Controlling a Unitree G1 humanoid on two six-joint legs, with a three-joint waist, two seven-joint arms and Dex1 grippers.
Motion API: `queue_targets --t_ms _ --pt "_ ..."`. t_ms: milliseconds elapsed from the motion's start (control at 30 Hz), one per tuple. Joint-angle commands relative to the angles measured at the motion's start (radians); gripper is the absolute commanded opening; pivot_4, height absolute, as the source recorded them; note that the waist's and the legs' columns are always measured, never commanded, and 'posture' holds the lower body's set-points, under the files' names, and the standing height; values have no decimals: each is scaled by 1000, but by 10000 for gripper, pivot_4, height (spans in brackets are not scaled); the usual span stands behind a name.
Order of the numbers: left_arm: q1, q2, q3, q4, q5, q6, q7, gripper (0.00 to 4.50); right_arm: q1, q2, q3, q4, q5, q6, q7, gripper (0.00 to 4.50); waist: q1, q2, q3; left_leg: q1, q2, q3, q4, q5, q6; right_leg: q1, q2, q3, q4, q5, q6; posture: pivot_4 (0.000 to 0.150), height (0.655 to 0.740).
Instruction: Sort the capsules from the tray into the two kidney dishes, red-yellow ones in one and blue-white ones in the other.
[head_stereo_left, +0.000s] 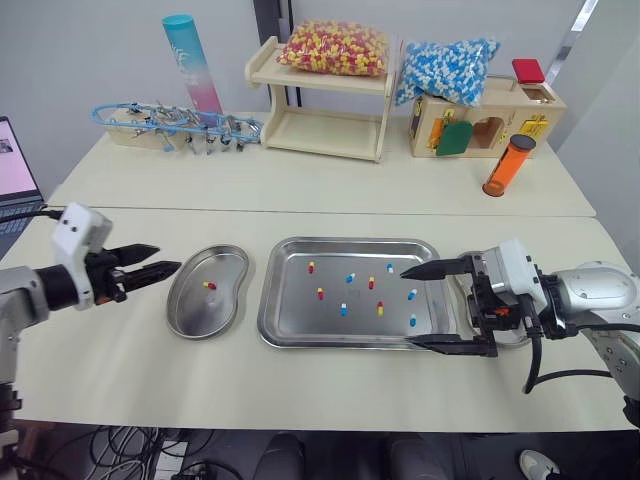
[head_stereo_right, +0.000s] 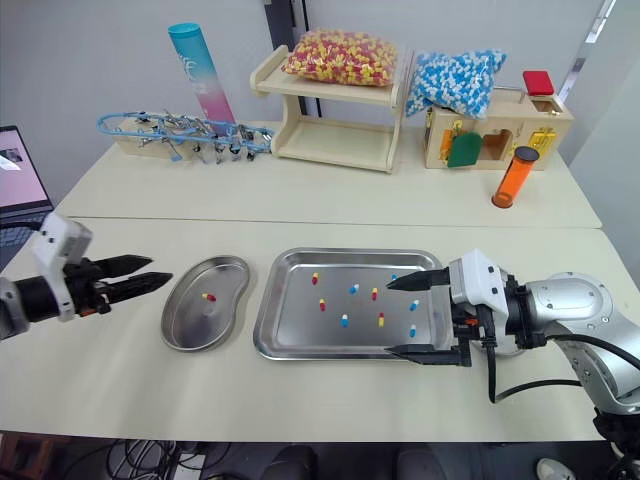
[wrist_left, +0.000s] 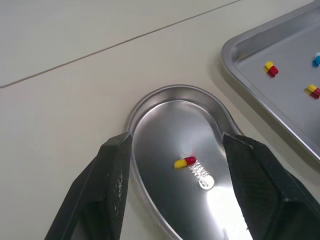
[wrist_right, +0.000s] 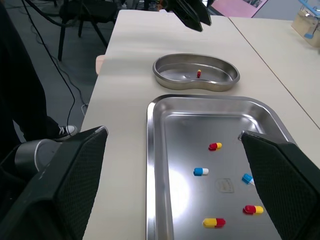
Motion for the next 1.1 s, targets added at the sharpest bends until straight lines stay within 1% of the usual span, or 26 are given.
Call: queue_targets --t_ms 33,133,233,333,433,533,633,733,867,1100 --pt "47 21 128 -9 2 -27 48 29482 34 -23 -78 19 -23 -22 -22 45000 0 0 0 0 0 0 0 0 0 0 0 0 0 0 0 1500 7400" --pt "134 5 207 -2 25 -60 87 29482 89 -52 -151 65 -72 -60 -31 45000 2 0 0 0 0 1 0 0 0 0 0 1 0 0 0 1500 7400" --pt "247 -42 285 -3 52 -127 130 29482 178 -109 -265 133 -110 -105 12 45000 5 0 0 1 0 2 -1 0 0 0 0 1 0 0 0 1500 7400" --pt "346 -92 345 -2 55 -174 153 35463 308 -181 -385 226 -176 -170 85 45000 6 0 0 1 0 3 -1 0 0 0 -1 2 -1 0 0 1500 7400" --pt "422 -129 364 -6 66 -235 159 44680 401 -229 -447 332 -242 -250 142 45000 7 -1 -1 2 0 3 -1 0 0 1 -1 2 -1 0 0 1500 7400" --pt "492 -163 373 -6 73 -283 166 44680 434 -256 -466 420 -270 -281 170 45000 6 -1 -1 3 0 4 -1 0 0 2 -1 3 -1 0 -1 1500 7400" --pt "526 -185 379 -10 68 -305 180 44680 427 -264 -461 476 -287 -311 184 45000 4 -1 -1 4 0 5 -1 0 0 2 -1 3 -1 0 -1 1500 7400" --pt "538 -194 380 -25 58 -305 197 44680 420 -268 -454 505 -300 -338 192 45000 5 -1 -1 4 1 5 -1 0 0 2 -1 3 -1 0 -1 1500 7400" --pt "592 -235 391 -60 45 -311 211 44680 397 -271 -431 552 -315 -361 205 45000 3 -1 -1 4 1 6 -1 0 0 2 -1 4 -1 0 -1 1500 7400" --pt "616 -246 397 -98 24 -297 232 44680 354 -288 -390 605 -326 -388 235 45000 5 -1 -1 4 1 5 -1 0 0 2 -1 4 -1 0 -1 1500 7400"
